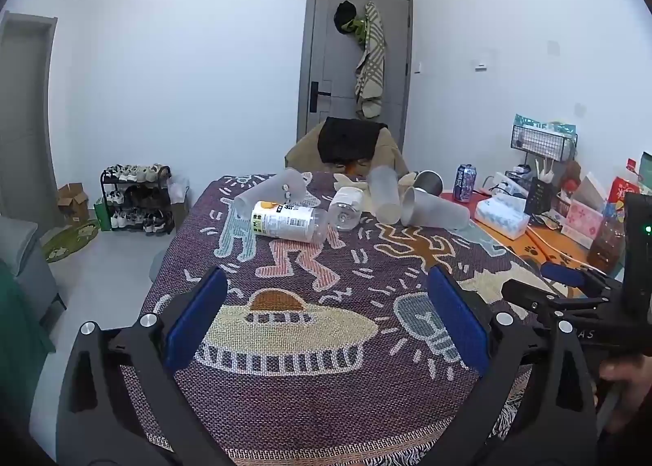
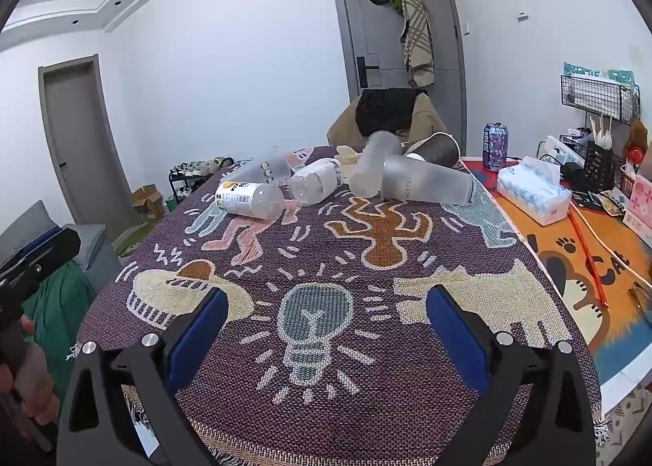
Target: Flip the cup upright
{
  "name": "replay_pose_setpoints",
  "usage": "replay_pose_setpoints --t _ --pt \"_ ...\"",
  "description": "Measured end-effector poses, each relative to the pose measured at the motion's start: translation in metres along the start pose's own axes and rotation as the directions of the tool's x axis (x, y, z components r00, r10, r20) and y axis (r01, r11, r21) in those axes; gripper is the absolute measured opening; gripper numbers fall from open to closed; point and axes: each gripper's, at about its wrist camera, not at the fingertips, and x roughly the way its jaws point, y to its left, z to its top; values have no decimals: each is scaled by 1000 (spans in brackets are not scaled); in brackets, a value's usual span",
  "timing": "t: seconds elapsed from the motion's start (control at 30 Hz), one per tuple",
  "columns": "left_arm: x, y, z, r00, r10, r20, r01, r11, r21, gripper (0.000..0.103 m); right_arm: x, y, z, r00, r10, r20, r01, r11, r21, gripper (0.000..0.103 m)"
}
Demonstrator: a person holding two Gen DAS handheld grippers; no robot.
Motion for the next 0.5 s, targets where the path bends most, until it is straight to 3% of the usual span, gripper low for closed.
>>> replay_pose_setpoints --t 0.5 --pt "6 3 5 1000 -14 -26 14 1000 -8 98 6 -8 2 1000 -13 -1 13 1000 16 96"
